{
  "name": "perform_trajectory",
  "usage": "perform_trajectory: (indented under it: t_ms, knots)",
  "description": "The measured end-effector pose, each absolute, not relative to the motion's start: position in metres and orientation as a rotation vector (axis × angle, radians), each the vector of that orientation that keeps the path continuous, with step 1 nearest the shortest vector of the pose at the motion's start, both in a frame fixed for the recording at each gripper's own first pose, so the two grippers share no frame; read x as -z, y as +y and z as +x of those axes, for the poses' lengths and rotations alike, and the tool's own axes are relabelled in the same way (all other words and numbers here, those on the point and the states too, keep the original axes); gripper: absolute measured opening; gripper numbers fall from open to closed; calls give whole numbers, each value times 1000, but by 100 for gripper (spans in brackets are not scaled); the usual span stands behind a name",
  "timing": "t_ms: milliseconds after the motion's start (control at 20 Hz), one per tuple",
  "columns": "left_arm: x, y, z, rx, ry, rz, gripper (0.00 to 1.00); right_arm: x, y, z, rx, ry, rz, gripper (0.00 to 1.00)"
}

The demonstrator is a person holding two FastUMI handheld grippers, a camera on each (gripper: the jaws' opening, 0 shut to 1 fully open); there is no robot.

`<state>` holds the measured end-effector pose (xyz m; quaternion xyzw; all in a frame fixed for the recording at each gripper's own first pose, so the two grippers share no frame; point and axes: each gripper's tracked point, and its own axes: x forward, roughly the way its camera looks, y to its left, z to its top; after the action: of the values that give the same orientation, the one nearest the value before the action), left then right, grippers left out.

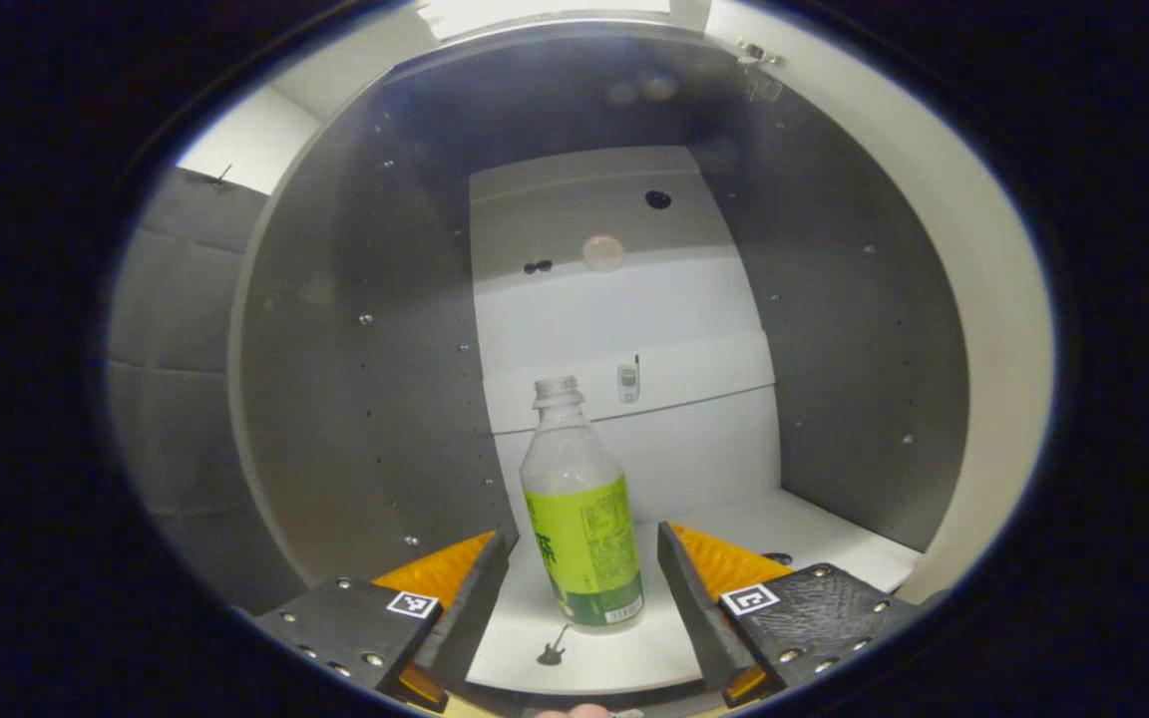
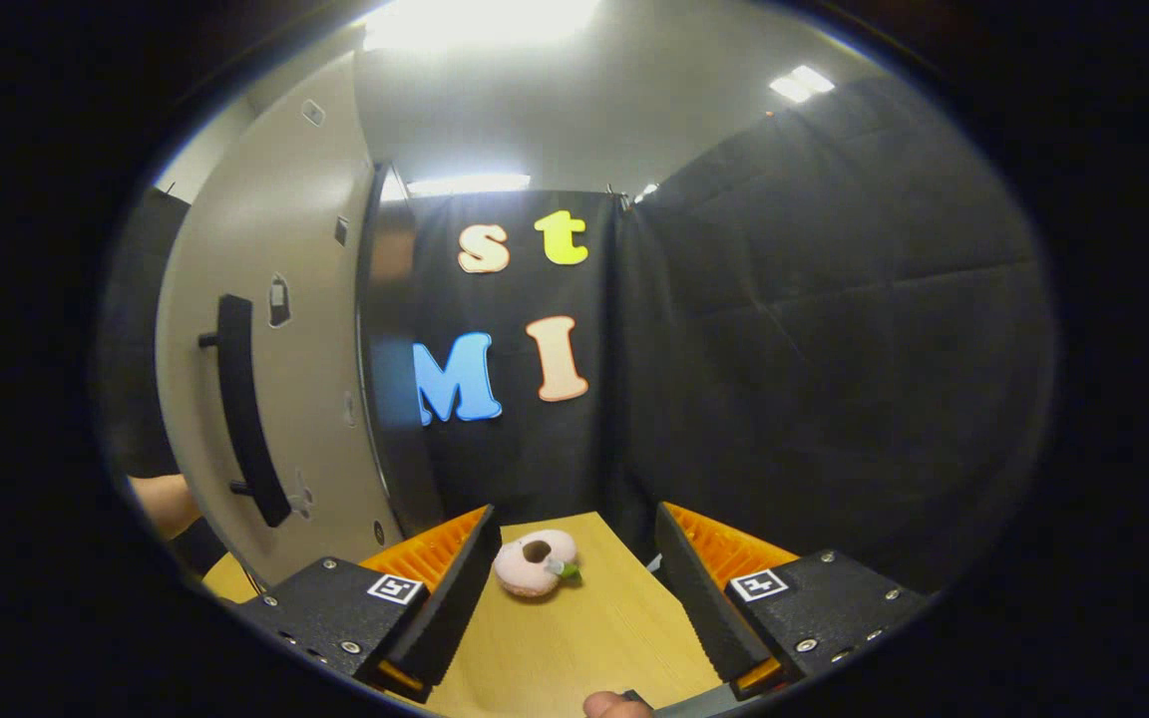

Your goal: Open the cabinet door with the right hand, grasp the bottle in the cabinet with the left hand and place it on the coaster, then close the cabinet door with the right hand.

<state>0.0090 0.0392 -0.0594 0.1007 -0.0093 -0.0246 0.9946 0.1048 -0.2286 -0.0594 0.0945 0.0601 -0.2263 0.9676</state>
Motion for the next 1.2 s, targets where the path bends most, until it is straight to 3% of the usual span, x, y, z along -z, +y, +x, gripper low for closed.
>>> perform_trajectory:
  t_ms: [200,250,400,450,500,550,600,650,700,900,950,1200]
  knots:
    - [70,42,45,36,-3,190,86,105,-235,121,448,252,132,95]
    - [71,44,53,26,-6,182,90,114,-235,127,438,277,112,96]
    - [82,55,70,0,16,158,87,132,-228,146,394,330,101,96]
    - [89,55,70,10,34,150,91,141,-231,151,391,362,94,96]
    - [86,53,66,16,38,142,86,149,-235,154,396,394,82,95]
    - [86,52,68,25,34,134,73,152,-236,158,396,409,82,95]
    - [88,53,71,31,35,132,72,152,-236,162,393,409,95,95]
    - [88,54,69,25,36,133,63,151,-236,167,389,406,109,95]
    - [84,54,66,23,27,127,68,149,-237,172,387,398,118,95]
    - [56,54,24,47,-25,127,63,142,-241,183,400,361,81,95]
    - [48,55,2,46,-30,134,67,139,-239,186,402,342,80,95]
    - [24,68,-105,94,-89,178,71,131,-220,198,394,284,114,95]
